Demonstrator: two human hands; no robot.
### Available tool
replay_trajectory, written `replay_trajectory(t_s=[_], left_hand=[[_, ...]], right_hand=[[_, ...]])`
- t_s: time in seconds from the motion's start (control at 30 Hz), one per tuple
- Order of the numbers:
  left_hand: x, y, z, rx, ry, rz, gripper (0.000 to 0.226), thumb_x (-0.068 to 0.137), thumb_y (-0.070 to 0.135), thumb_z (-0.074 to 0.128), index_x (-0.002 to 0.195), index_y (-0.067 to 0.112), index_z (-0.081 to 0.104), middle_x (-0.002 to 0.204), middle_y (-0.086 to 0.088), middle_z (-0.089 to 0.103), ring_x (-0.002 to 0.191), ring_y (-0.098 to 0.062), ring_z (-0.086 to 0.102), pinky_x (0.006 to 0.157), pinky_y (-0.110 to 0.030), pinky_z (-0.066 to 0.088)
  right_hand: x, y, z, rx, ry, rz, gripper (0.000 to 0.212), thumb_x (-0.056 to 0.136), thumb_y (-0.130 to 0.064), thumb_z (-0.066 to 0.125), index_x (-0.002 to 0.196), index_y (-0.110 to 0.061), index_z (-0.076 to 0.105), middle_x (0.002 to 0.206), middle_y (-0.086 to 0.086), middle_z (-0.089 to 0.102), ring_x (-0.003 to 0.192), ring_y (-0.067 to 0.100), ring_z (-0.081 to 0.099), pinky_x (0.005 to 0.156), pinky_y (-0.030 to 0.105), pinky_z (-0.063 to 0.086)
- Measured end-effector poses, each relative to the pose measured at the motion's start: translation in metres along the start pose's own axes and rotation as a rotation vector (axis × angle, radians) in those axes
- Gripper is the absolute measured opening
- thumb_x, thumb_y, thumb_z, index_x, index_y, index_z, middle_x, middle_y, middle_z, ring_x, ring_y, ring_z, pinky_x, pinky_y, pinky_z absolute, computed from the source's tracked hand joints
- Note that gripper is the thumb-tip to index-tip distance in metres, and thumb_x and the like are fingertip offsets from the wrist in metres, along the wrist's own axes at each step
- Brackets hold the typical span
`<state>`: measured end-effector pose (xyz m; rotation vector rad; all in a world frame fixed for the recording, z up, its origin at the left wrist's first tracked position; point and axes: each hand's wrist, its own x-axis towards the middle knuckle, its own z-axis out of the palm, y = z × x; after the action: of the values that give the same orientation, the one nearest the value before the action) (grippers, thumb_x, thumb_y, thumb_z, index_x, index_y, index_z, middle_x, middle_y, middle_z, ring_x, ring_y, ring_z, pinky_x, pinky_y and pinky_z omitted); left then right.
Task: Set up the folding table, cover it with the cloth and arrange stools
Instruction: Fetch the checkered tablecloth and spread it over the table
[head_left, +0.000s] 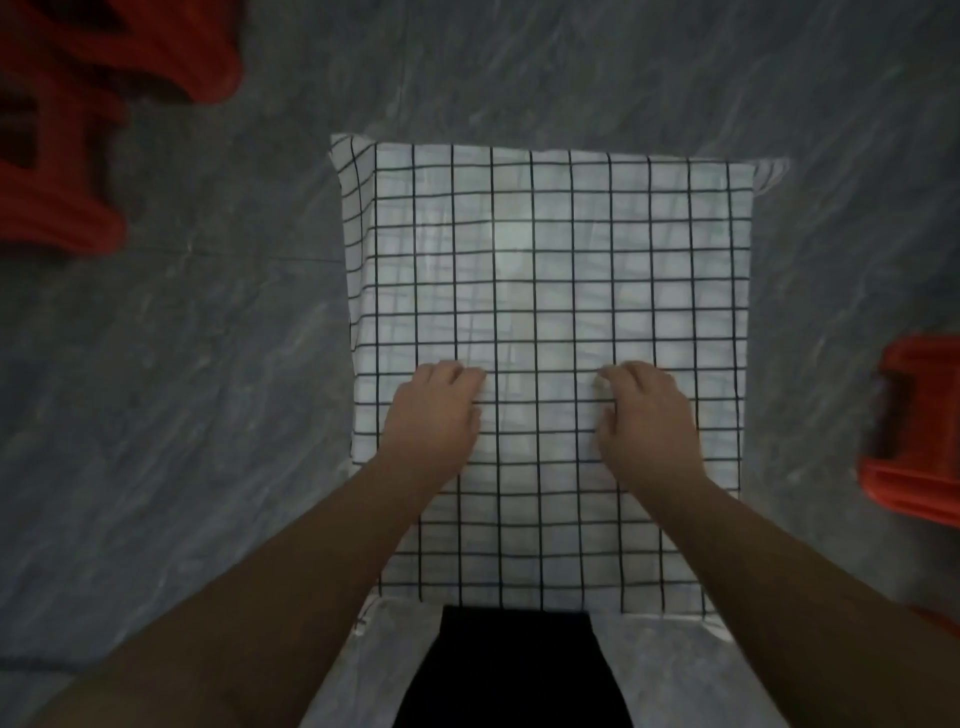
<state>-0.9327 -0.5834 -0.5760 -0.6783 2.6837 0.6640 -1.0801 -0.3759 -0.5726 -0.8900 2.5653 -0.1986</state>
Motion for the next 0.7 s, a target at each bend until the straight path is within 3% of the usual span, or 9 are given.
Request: replay_trajectory(t_s=[0.1, 0.17, 0.23, 0.37, 0.5, 0.6, 0.7], left_hand=[[0.040, 0.013, -0.011, 0.096, 0.001, 0.007, 0.061, 0.095, 0.035, 0.053, 0.151, 0.025, 0.032, 0.157, -0.006, 0.031, 0.146, -0.030, 0.024, 0.115, -0.050, 0.027], [0.064, 0.017, -0.012, 0.165, -0.053, 0.002, 0.067, 0.098, 0.039, 0.047, 0.156, 0.027, 0.018, 0.165, -0.006, 0.014, 0.152, -0.030, 0.007, 0.120, -0.056, 0.015], [0.077, 0.015, -0.009, 0.202, -0.122, 0.011, 0.066, 0.099, 0.040, 0.044, 0.157, 0.030, 0.013, 0.166, -0.004, 0.008, 0.153, -0.027, 0.000, 0.120, -0.060, 0.009], [0.076, -0.011, -0.013, 0.184, -0.098, 0.046, 0.058, 0.099, 0.035, 0.042, 0.154, 0.036, 0.023, 0.166, -0.002, 0.016, 0.153, -0.026, 0.007, 0.119, -0.058, 0.016], [0.066, -0.040, -0.023, 0.188, -0.072, -0.022, 0.054, 0.101, 0.036, 0.041, 0.153, 0.040, 0.026, 0.165, -0.001, 0.020, 0.152, -0.027, 0.014, 0.120, -0.052, 0.021], [0.068, -0.050, -0.033, 0.158, -0.069, -0.068, 0.054, 0.097, 0.028, 0.047, 0.150, 0.033, 0.036, 0.162, -0.002, 0.027, 0.148, -0.025, 0.022, 0.116, -0.050, 0.029], [0.081, -0.044, -0.044, 0.135, -0.032, -0.123, 0.044, 0.091, 0.021, 0.053, 0.135, 0.023, 0.052, 0.150, -0.005, 0.042, 0.138, -0.027, 0.036, 0.108, -0.048, 0.038]], right_hand=[[0.042, -0.032, 0.001, -0.073, -0.092, -0.167, 0.061, 0.092, -0.027, 0.054, 0.150, -0.029, 0.035, 0.158, 0.005, 0.031, 0.147, 0.027, 0.026, 0.118, 0.052, 0.025], [0.065, -0.044, 0.002, -0.116, -0.181, -0.244, 0.068, 0.094, -0.033, 0.053, 0.155, -0.033, 0.024, 0.165, 0.003, 0.017, 0.152, 0.027, 0.011, 0.122, 0.054, 0.014], [0.081, -0.042, 0.000, -0.162, -0.222, -0.301, 0.064, 0.097, -0.035, 0.048, 0.156, -0.035, 0.022, 0.166, 0.002, 0.013, 0.153, 0.027, 0.007, 0.121, 0.056, 0.011], [0.091, -0.005, -0.014, -0.211, -0.221, -0.280, 0.052, 0.101, -0.038, 0.040, 0.152, -0.037, 0.028, 0.164, 0.002, 0.020, 0.151, 0.027, 0.017, 0.119, 0.056, 0.020], [0.085, 0.039, -0.031, -0.201, -0.181, -0.057, 0.061, 0.095, -0.031, 0.049, 0.152, -0.037, 0.028, 0.162, 0.002, 0.026, 0.147, 0.027, 0.025, 0.117, 0.052, 0.029], [0.087, 0.048, -0.042, -0.182, -0.167, 0.049, 0.059, 0.091, -0.026, 0.052, 0.147, -0.030, 0.037, 0.156, 0.004, 0.034, 0.141, 0.027, 0.031, 0.108, 0.051, 0.039], [0.099, 0.040, -0.045, -0.121, -0.074, 0.089, 0.048, 0.087, -0.021, 0.053, 0.135, -0.018, 0.050, 0.137, 0.007, 0.049, 0.124, 0.029, 0.044, 0.097, 0.048, 0.045]])
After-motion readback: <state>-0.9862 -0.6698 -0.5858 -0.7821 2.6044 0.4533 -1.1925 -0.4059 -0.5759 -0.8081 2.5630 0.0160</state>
